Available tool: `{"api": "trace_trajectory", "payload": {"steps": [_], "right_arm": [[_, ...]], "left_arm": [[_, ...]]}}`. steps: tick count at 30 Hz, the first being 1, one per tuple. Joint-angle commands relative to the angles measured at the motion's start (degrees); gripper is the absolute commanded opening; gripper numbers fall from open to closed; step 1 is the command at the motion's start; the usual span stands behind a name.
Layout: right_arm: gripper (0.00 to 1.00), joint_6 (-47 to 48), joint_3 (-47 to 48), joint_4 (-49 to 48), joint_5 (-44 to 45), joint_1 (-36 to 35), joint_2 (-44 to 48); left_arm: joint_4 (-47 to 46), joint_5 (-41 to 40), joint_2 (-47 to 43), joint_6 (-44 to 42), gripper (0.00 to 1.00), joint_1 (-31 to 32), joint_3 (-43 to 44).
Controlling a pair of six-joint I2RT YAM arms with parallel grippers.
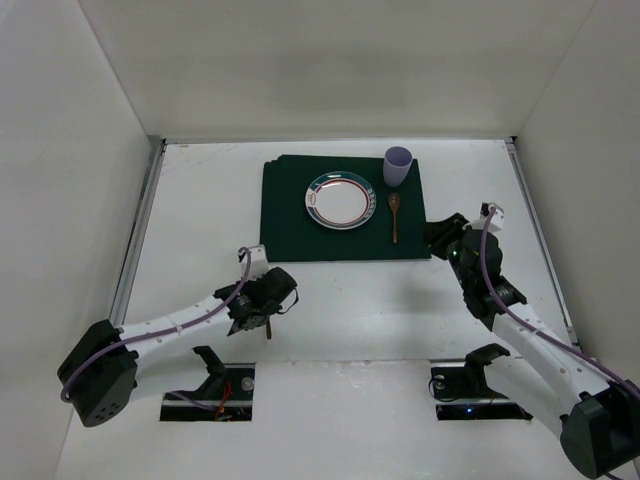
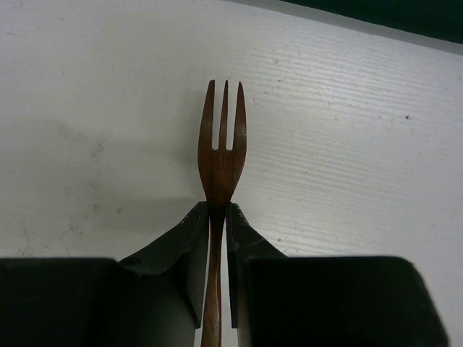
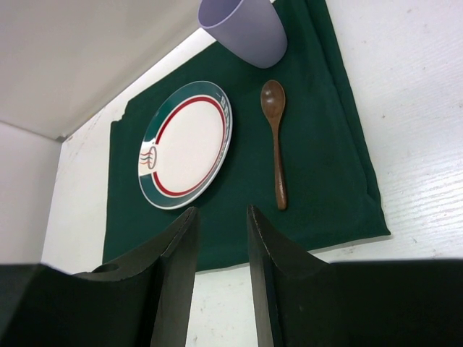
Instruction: Set the dinner table for one person
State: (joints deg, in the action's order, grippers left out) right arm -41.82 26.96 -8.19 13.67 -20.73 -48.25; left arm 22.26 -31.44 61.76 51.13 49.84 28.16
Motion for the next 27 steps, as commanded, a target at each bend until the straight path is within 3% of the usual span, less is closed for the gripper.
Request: {"api": "trace_trajectory", "payload": {"steps": [1,5,12,18,27], "right_arm": [[0.39,0.69,2.13,-3.33,-0.22,-0.49,0.79],[0.39,0.69,2.22,-3.33,-0.22,-0.49,0.52],[0.39,0.69,2.22,-3.33,-0.22,-0.49,0.88],[0.39,0.69,2.31,-3.33,-0.22,-0.49,0.09],[0.39,0.78,2.31,-3.33,-0.22,-0.49,-0.18]], "left_arm": [[3.22,-2.48,-1.99,-0.16,0.04,0.47,2.95],[1.83,-2.92,-1.47,-3.49,0.04,-0.76,6.89],[-7.57,-2.48,8.10,-15.79,0.05,-3.12,18.58],[-16.89,5.15,20.22,-23.26,0.05,-11.56,29.12],[-16.46,8.15,39.57,-30.92,0.06,-18.60,42.93]]}}
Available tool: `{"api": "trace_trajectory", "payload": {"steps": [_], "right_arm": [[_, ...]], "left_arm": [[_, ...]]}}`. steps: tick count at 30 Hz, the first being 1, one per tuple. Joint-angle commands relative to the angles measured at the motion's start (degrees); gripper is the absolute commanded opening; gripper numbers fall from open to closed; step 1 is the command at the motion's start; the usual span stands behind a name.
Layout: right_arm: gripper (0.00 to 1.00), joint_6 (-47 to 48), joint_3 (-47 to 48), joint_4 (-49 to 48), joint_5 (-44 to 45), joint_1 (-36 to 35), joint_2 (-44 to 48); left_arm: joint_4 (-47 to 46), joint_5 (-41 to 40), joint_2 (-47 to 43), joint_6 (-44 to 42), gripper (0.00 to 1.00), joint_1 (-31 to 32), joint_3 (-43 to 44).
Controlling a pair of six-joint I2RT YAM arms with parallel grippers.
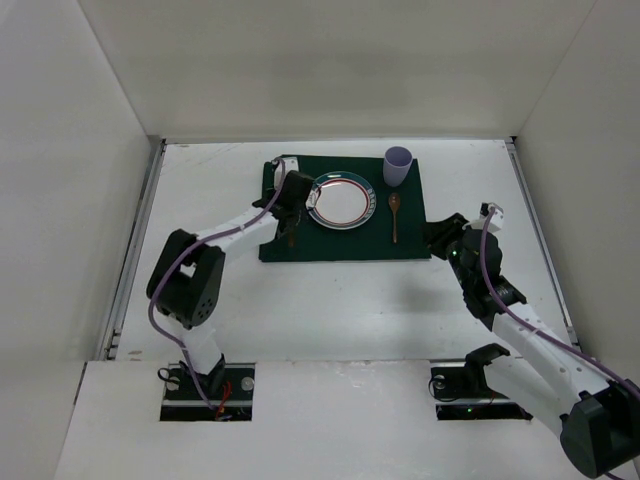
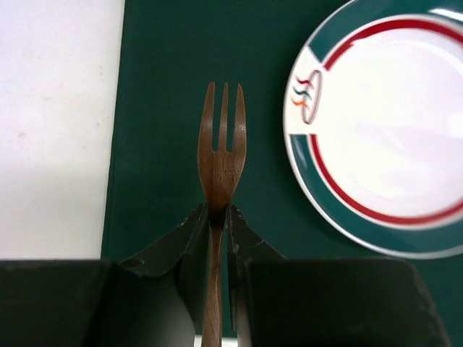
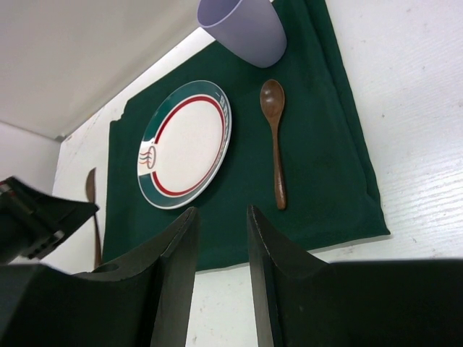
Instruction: Set the dinner table for one person
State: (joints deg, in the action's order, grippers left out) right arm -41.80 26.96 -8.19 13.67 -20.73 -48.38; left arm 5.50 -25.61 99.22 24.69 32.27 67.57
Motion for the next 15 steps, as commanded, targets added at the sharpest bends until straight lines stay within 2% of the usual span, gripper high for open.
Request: {"api": "trace_trajectory", "payload": {"steps": [1,15], "right_arm": [[0.39,0.76,2.31,-3.33,-0.22,-0.49,-0.22],[0.39,0.84,2.48,-3.77,-0.22,-0.76,-1.19]], "left_arm": [[0.30,2.58,3.42,-4.91,0.06,-1.29,4.40],[-0.58,4.16,10.99,-6.23,0.06,-3.05,8.81]]}}
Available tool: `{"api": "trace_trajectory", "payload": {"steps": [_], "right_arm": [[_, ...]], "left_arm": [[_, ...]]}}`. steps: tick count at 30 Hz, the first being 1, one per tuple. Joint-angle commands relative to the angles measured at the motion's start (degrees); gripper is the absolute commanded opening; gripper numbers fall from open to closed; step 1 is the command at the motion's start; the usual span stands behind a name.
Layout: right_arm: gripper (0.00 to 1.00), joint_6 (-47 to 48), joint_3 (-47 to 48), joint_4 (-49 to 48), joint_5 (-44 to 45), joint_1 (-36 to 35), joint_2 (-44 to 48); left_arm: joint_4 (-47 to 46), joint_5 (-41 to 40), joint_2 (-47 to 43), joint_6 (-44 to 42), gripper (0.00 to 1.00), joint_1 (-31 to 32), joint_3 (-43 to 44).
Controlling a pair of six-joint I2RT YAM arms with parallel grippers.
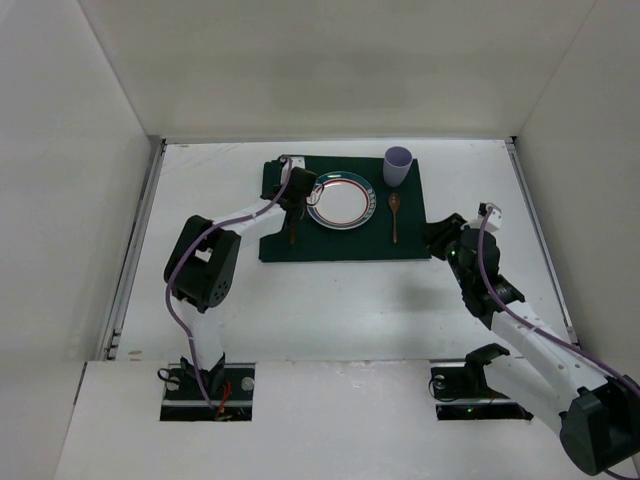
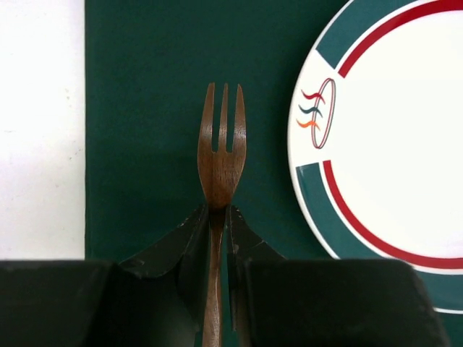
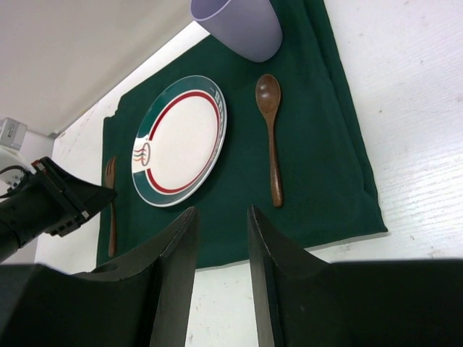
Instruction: Set the dinner table for one person
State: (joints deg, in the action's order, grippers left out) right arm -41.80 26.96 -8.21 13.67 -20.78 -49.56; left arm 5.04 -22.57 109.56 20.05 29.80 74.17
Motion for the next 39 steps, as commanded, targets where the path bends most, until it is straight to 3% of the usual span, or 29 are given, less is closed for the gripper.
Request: {"api": "trace_trajectory", "payload": {"steps": [1,32,39], "right_arm": [[0.39,0.84,2.48,-3.75,-0.22,-0.71,-0.01],[0.39,0.93,2.57,-4.19,-0.22,-0.98,-1.06],[0.45,0.93,2.48,-4.19,-0.14,-0.98,-0.71]], "left_arm": [[-0.12,1.12,0.92,-1.60,0.06,-0.75,2.29],[-1.35,1.12,6.02,-4.85,0.08,-3.13,4.58],[-3.63,0.86,5.14,-4.50,0.23,-3.22,2.12]]}}
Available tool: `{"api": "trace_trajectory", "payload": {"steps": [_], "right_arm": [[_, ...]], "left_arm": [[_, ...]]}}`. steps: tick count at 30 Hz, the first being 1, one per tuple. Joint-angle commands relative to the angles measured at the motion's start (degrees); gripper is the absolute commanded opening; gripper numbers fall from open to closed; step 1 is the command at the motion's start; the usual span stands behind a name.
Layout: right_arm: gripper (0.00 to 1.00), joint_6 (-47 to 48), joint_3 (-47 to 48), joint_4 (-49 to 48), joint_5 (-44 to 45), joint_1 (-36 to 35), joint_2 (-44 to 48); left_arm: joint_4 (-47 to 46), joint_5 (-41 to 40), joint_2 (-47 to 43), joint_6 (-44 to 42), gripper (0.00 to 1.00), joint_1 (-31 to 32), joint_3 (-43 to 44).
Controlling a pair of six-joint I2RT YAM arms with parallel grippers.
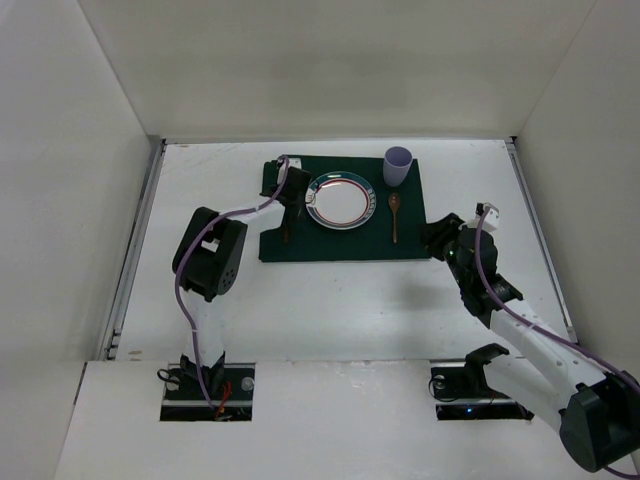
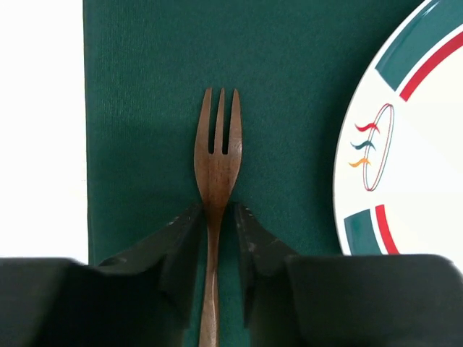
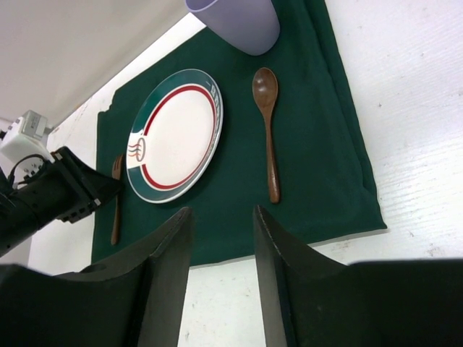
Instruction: Set the dinner table for one person
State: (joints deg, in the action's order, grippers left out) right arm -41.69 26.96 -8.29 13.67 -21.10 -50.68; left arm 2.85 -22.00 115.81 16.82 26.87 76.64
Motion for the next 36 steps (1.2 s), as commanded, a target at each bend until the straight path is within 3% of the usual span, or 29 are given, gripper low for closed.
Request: {"api": "trace_trajectory", "payload": {"steps": [1,10,11,12,19,27,32,36], "right_arm": [[0.46,0.82,2.48,-4.10,-0.22,-0.65,0.40],[0.51,0.82,2.48,-4.19,-0.22,-0.65,0.40],[0.52,0.82,2.48,-4.19,-0.22,-0.65,0.40],[0.53,0.82,2.48,-4.19,-0.22,-0.65,0.40],[0.70,0.74,2.04,-4.71,0.13,-0.65,1.02],[0.83,0.65,1.78,-5.24,0.48,-0.74,1.19],[0.83,0.56,1.52,-5.33,1.27,-0.91,1.28],[0.73,-0.05,0.46,-5.59,4.16,-0.91,2.77]], "left_arm": [[-1.71,0.03,-1.46,-1.26,0.27,-0.20,-0.70],[-3.38,-0.94,-10.77,-0.91,0.67,1.47,-4.74],[-3.47,-1.64,-13.22,-0.82,0.87,1.90,-5.53],[-3.47,-1.99,-14.63,-0.82,1.00,2.26,-5.89],[-4.34,-6.47,-29.57,0.14,1.00,5.77,-12.29],[-4.70,-7.44,-48.20,9.89,1.00,4.99,-29.34],[-2.77,-7.88,-59.28,16.83,1.00,1.04,-41.21],[1.97,-7.62,-65.96,19.91,1.00,-3.62,-47.36]]}}
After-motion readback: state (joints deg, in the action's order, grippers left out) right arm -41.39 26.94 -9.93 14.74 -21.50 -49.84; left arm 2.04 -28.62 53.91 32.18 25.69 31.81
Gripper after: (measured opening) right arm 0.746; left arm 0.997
